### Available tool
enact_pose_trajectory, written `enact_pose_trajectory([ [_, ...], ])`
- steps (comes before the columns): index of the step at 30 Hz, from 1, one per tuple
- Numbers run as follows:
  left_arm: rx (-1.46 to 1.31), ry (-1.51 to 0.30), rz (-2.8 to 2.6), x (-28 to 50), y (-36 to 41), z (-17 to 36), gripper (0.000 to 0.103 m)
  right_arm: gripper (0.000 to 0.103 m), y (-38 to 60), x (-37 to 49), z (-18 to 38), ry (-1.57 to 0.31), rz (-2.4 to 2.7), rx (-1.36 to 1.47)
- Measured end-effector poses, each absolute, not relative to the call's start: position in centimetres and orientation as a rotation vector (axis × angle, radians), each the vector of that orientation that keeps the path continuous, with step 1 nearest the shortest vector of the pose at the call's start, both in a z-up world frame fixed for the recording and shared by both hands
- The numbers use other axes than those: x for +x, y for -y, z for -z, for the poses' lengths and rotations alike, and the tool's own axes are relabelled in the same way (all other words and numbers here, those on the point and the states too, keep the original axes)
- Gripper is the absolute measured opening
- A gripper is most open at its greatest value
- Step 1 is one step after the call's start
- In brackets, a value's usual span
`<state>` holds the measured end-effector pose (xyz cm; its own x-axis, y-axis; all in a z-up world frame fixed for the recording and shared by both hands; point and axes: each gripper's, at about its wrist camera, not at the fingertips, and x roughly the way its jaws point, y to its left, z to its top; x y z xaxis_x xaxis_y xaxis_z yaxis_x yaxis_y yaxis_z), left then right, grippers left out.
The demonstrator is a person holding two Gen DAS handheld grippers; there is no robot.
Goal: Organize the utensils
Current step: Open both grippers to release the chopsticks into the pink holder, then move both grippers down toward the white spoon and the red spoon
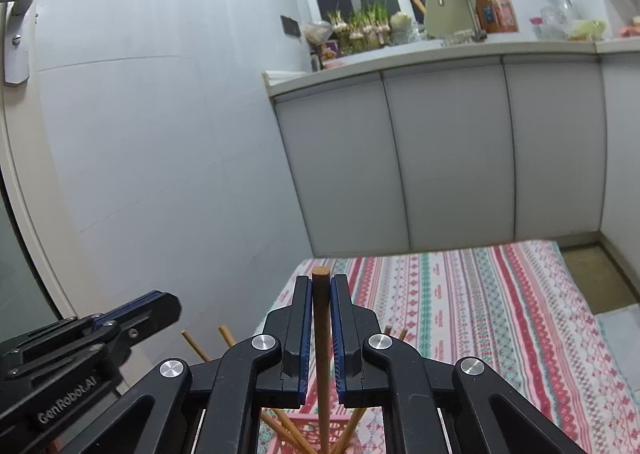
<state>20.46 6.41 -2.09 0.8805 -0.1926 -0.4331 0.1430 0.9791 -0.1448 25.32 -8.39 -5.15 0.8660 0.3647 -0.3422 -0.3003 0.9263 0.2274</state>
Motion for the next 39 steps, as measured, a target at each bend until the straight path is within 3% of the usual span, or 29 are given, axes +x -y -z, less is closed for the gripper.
enact_pose_trajectory([
  [5,-0.117,-0.51,0.169,20.6,-6.9,2.7,0.007,0.011,8.0,26.3,6.2,-0.472,-0.359,0.166],
  [9,-0.109,-0.551,0.164,20.6,-7.0,3.2,0.02,0.039,8.6,25.7,5.5,-0.451,-0.357,0.18],
  [13,-0.116,-0.582,0.163,20.3,-7.2,3.5,0.028,0.04,9.6,24.8,4.2,-0.442,-0.344,0.17],
  [18,-0.117,-0.628,0.165,19.6,-7.5,3.9,0.053,0.046,11.3,23.1,3.3,-0.472,-0.317,0.141],
  [25,-0.04,-0.787,0.179,18.8,-7.4,7.0,0.066,0.058,14.5,21.1,4.2,-0.593,-0.252,0.063],
  [29,-0.045,-0.879,0.211,18.2,-7.2,9.0,0.079,0.063,16.8,20.4,5.6,-0.677,-0.223,0.063],
  [39,0.029,-1.093,0.264,17.0,-4.4,13.8,0.081,0.074,19.5,19.6,10.4,-0.912,-0.165,0.007],
])
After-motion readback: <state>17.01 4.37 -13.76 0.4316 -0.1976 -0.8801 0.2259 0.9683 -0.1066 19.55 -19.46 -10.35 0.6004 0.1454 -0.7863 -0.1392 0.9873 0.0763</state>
